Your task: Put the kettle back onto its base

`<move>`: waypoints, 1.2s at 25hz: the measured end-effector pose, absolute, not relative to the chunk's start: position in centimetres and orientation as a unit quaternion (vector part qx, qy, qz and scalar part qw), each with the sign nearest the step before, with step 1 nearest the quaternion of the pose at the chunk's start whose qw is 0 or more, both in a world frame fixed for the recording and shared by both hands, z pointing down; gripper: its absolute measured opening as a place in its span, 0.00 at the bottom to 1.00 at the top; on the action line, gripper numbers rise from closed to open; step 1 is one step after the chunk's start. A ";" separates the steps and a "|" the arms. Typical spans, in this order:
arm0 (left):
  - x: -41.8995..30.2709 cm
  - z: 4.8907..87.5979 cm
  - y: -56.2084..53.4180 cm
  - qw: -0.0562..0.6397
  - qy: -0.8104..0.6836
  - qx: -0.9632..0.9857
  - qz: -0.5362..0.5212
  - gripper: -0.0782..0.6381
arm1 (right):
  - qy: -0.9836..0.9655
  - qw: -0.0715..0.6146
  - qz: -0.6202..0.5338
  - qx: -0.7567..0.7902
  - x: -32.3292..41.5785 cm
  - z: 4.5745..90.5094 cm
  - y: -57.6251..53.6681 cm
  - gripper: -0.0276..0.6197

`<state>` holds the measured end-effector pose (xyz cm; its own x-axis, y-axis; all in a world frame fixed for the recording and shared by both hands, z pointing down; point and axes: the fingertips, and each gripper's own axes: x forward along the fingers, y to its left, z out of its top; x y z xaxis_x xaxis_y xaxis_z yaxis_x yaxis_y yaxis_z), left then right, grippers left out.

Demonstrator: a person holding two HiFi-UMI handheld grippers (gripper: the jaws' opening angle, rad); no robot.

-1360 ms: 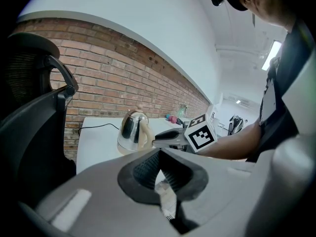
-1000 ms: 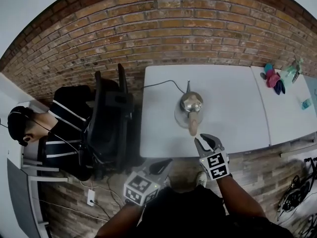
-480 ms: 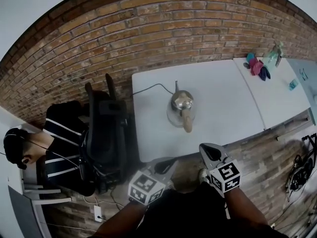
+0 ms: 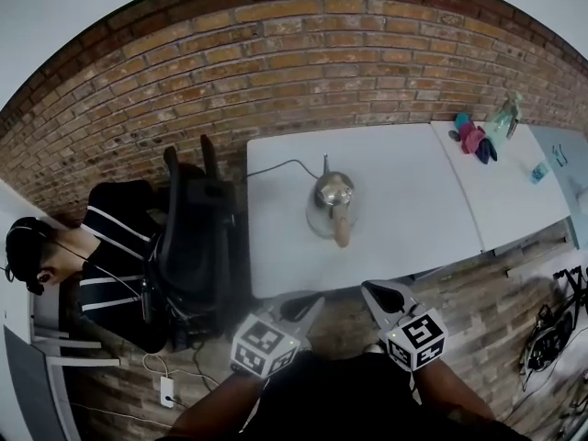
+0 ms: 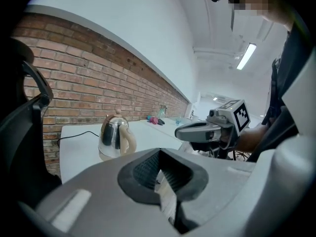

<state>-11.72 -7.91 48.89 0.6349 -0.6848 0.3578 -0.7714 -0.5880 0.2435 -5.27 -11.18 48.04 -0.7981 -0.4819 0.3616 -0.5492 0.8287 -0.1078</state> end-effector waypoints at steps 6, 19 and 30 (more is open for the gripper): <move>-9.0 48.1 -7.7 0.196 -0.468 0.857 0.093 0.11 | -0.956 0.159 0.090 0.229 -1.7 46.7 -10.4 0.08; 2.0 46.7 -4.0 0.191 -0.525 0.825 0.088 0.11 | -0.970 0.135 0.107 0.172 9.5 47.3 -7.9 0.08; 2.0 46.5 -1.8 0.189 -0.518 0.828 0.102 0.11 | -0.969 0.118 0.113 0.183 10.3 47.0 -5.5 0.08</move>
<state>1.99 -1.77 46.48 0.4430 -0.8191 0.3645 -0.8961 -0.3923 0.2075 10.32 -5.47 47.00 -0.9052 -0.3289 0.2693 -0.3819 0.9074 -0.1755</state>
